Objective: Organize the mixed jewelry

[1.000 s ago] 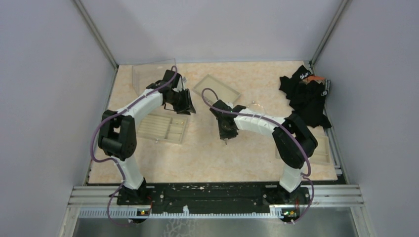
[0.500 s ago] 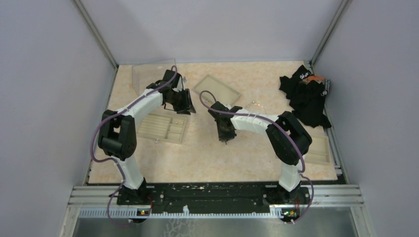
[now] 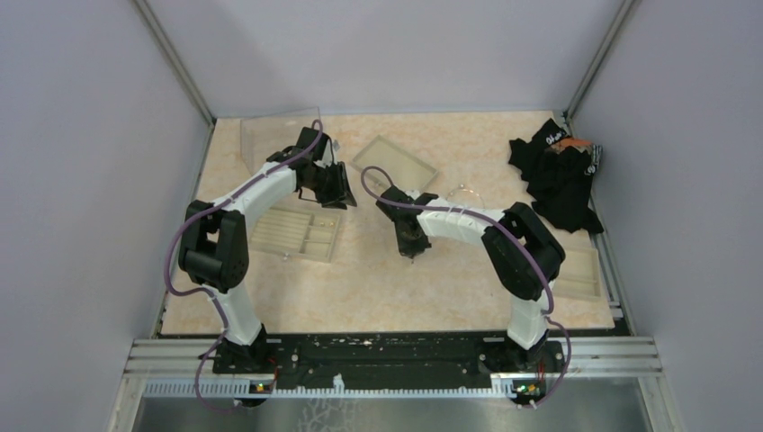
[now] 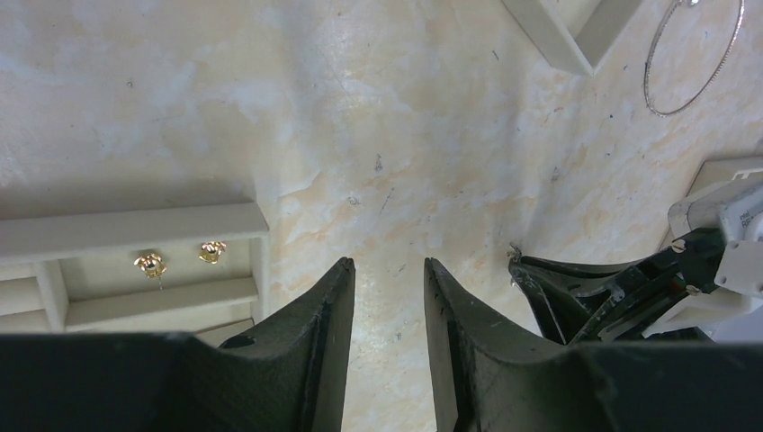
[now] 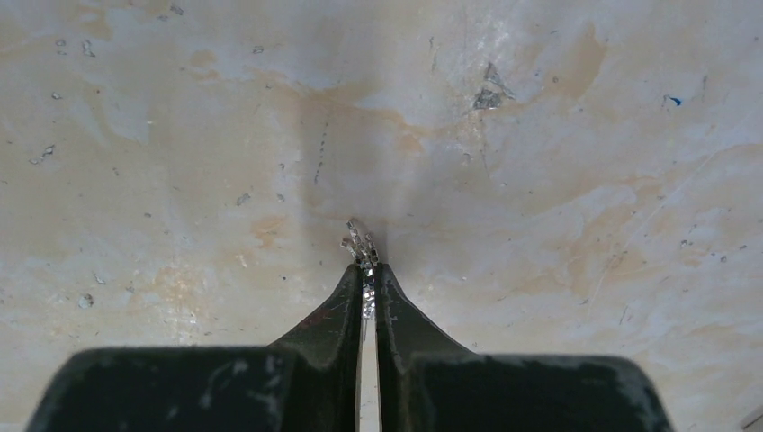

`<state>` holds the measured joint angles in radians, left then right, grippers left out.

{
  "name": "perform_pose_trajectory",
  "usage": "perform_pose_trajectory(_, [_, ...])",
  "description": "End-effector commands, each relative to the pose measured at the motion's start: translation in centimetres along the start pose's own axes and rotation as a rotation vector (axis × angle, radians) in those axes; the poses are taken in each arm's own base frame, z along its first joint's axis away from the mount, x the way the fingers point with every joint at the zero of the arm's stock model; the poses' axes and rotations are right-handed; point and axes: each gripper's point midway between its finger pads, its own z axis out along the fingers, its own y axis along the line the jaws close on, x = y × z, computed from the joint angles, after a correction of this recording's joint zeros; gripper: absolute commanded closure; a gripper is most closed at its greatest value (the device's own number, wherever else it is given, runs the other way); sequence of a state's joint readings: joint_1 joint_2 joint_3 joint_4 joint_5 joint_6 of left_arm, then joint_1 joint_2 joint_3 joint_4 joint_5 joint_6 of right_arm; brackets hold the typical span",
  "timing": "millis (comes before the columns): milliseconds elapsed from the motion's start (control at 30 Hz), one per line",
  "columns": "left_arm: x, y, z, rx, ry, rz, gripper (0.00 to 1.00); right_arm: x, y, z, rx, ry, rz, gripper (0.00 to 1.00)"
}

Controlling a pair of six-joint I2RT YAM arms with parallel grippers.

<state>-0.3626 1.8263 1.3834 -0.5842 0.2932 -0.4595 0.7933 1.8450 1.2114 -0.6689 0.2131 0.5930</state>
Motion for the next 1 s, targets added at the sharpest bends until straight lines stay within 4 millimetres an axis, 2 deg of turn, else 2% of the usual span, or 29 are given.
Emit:
perform_pose_trajectory(0, [-1.0, -0.9, -0.9, 0.030, -0.031, 0.005, 0.59, -1.4, -0.7, -1.6, 0.043, -0.068, 0.022, 1.00])
perform_pose_trajectory(300, [-0.8, -0.8, -1.1, 0.027, -0.032, 0.006, 0.59, -2.0, -2.3, -3.0, 0.061, -0.107, 0.064, 1.00])
perform_pose_trajectory(667, [-0.7, -0.9, -1.3, 0.033, -0.041, 0.006, 0.59, -1.4, -4.0, -3.9, 0.078, -0.119, 0.123, 1.00])
perform_pose_trajectory(833, [-0.6, -0.9, -1.3, 0.032, -0.038, 0.006, 0.59, -1.7, -5.5, -5.0, 0.090, -0.150, 0.172, 1.00])
perform_pose_trajectory(967, [-0.5, -1.0, -1.3, 0.033, -0.038, 0.007, 0.59, -1.7, -7.7, -5.8, 0.113, -0.162, 0.214, 1.00])
